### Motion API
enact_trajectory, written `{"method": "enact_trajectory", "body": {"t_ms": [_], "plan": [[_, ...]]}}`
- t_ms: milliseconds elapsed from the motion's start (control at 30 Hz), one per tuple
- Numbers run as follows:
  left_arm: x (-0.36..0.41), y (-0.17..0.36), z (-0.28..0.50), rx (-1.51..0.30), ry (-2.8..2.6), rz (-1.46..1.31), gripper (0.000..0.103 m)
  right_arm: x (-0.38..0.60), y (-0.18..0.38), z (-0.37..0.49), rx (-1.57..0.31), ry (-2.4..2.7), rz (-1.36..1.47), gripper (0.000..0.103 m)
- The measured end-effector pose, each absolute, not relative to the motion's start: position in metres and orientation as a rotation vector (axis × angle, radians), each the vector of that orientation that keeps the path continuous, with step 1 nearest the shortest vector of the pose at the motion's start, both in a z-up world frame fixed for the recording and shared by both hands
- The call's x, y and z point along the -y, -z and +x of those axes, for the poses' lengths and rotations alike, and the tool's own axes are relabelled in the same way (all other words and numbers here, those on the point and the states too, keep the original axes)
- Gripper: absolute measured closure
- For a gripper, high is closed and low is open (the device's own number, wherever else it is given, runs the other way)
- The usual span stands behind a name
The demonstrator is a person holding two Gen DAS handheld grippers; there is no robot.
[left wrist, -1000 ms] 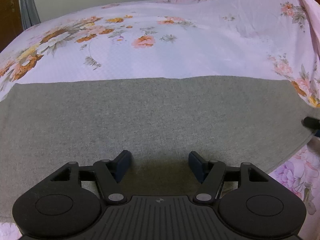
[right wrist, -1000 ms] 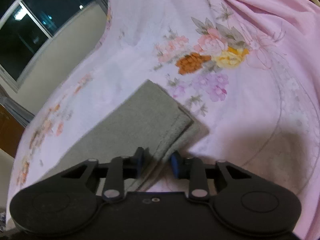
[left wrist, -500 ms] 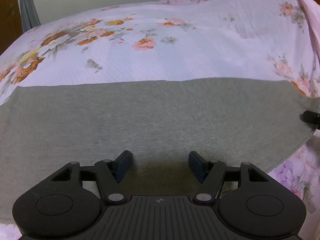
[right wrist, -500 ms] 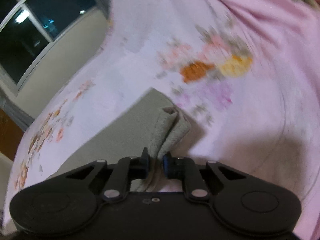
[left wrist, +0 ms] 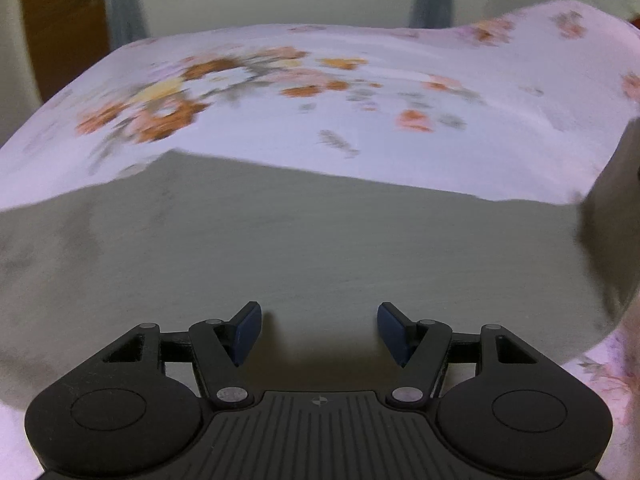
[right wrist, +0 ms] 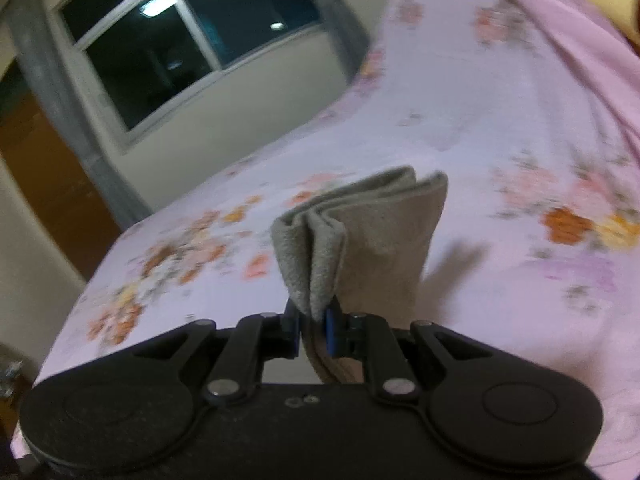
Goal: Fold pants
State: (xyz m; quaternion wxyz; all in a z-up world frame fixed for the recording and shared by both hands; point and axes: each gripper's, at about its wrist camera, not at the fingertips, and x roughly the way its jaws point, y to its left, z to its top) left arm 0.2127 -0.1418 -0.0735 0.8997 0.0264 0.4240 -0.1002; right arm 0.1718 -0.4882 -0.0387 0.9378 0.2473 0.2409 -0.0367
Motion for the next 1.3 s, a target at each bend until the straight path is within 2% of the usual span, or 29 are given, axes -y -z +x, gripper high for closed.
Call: {"method": "enact_trajectory", "body": {"t_ms": [167, 367, 533, 600, 667, 733, 800, 867, 1067, 1100, 1267, 1300], "plan": [[0.099, 0.075, 0.211, -0.875, 0.147, 0.019, 0.039, 0.417, 0.032, 0.194, -0.518, -0.090, 0.433, 0.091], [0.061, 0.076, 0.209, -0.883, 0.093, -0.019, 0.039, 0.337, 0.077, 0.221, -0.689, -0.221, 0.368, 0.090], [0.038, 0.081, 0.210, -0.919, 0.090, -0.105, 0.039, 0.318, 0.119, 0.229, -0.842, -0.209, 0.335, 0.081], [0.035, 0.081, 0.211, -0.932, 0.125, -0.170, 0.039, 0.322, 0.113, 0.220, -0.833, -0.225, 0.360, 0.076], [0.035, 0.080, 0.213, -0.951, 0.177, -0.254, 0.038, 0.329, 0.101, 0.216, -0.821, -0.246, 0.376, 0.063], [0.040, 0.080, 0.216, -0.972, 0.229, -0.338, 0.038, 0.331, 0.092, 0.209, -0.777, -0.255, 0.375, 0.053], [0.049, 0.081, 0.218, -0.995, 0.271, -0.399, 0.037, 0.341, 0.081, 0.199, -0.733, -0.237, 0.374, 0.053], [0.057, 0.085, 0.220, -1.027, 0.299, -0.452, 0.022, 0.354, 0.075, 0.190, -0.700, -0.218, 0.382, 0.053], [0.076, 0.101, 0.223, -1.069, 0.319, -0.521, 0.023, 0.393, 0.071, 0.173, -0.647, -0.131, 0.393, 0.053], [0.079, 0.105, 0.224, -1.075, 0.322, -0.539, 0.024, 0.400, 0.071, 0.169, -0.639, -0.118, 0.401, 0.053], [0.093, 0.120, 0.227, -1.107, 0.359, -0.611, 0.052, 0.432, 0.078, 0.161, -0.616, -0.067, 0.461, 0.053], [0.097, 0.123, 0.230, -1.113, 0.364, -0.626, 0.055, 0.435, 0.080, 0.162, -0.617, -0.060, 0.467, 0.053]]}}
